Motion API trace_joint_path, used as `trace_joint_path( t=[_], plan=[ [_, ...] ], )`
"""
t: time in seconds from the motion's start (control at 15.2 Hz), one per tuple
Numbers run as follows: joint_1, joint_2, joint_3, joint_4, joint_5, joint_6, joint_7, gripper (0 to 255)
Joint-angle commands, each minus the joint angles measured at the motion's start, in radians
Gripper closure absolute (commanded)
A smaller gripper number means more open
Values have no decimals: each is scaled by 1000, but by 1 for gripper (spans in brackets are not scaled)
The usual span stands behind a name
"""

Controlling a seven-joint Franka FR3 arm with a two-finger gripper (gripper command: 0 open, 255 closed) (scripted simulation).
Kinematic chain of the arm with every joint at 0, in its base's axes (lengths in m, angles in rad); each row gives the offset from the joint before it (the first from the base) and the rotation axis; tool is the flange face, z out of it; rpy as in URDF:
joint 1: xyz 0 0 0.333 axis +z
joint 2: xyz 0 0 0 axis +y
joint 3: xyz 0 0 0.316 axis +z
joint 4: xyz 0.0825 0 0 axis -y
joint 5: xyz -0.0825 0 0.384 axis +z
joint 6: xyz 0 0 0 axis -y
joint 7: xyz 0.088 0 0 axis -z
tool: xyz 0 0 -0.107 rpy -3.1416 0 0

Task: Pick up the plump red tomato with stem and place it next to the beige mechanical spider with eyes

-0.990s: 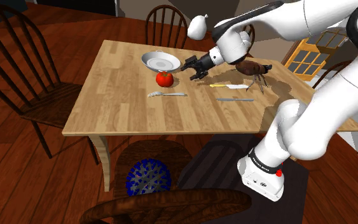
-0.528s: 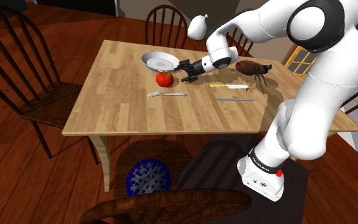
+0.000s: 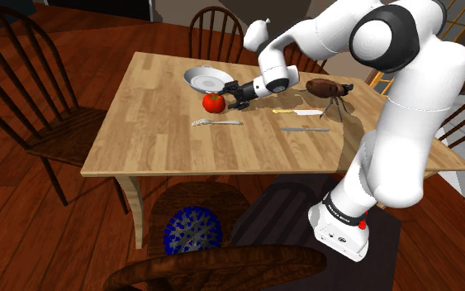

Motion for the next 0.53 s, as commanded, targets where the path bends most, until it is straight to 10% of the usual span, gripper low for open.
trace_joint_path(
  t=[0.0, 0.33, 0.4, 0.46],
  plan=[
    [0, 5, 2, 4, 4, -1, 0, 0],
    [0, 5, 2, 4, 4, -1, 0, 0],
    [0, 5, 2, 4, 4, -1, 0, 255],
    [0, 5, 2, 4, 4, -1, 0, 255]
  ],
)
